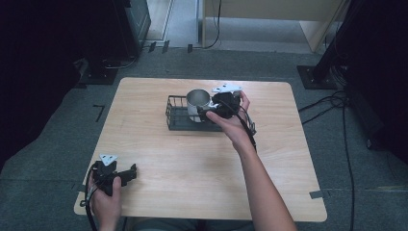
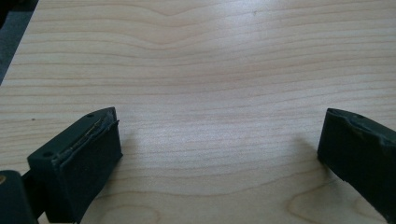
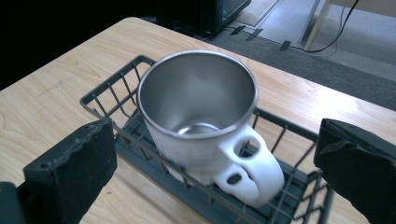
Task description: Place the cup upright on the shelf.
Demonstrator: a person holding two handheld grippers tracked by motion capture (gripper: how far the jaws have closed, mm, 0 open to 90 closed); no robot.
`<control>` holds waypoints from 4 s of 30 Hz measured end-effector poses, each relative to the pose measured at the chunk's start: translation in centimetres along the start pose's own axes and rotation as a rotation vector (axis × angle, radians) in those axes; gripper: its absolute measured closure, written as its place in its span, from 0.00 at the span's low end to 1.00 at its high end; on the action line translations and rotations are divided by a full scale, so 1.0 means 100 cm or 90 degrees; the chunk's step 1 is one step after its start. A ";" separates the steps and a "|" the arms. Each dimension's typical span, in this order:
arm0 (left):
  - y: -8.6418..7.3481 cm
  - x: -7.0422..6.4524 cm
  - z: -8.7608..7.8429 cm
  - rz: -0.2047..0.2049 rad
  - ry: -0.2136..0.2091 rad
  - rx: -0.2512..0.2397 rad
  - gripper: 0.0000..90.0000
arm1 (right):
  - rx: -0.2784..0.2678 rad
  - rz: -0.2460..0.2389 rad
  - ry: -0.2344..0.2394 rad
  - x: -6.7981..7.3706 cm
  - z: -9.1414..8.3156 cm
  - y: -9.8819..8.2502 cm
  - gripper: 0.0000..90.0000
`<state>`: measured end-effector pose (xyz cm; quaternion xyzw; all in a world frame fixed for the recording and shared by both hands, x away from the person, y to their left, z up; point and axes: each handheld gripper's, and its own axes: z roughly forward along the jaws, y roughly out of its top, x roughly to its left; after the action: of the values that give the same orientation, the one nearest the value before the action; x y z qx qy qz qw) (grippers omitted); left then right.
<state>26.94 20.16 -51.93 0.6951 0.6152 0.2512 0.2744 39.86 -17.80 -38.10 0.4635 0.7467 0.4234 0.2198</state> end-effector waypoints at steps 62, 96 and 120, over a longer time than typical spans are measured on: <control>0.000 0.000 0.000 0.001 0.000 0.000 0.00 | 0.037 0.122 -0.117 -0.083 -0.094 -0.168 0.00; 0.000 0.000 0.000 0.001 0.000 0.000 0.00 | 0.072 0.205 -0.196 -0.125 -0.147 -0.244 0.00; 0.000 0.000 0.000 0.001 0.000 0.000 0.00 | 0.099 0.195 -0.245 -0.131 -0.167 -0.275 0.00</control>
<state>26.93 20.16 -51.94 0.6955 0.6146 0.2516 0.2742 20.11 -42.33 -52.88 0.6589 0.6422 0.2972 0.2551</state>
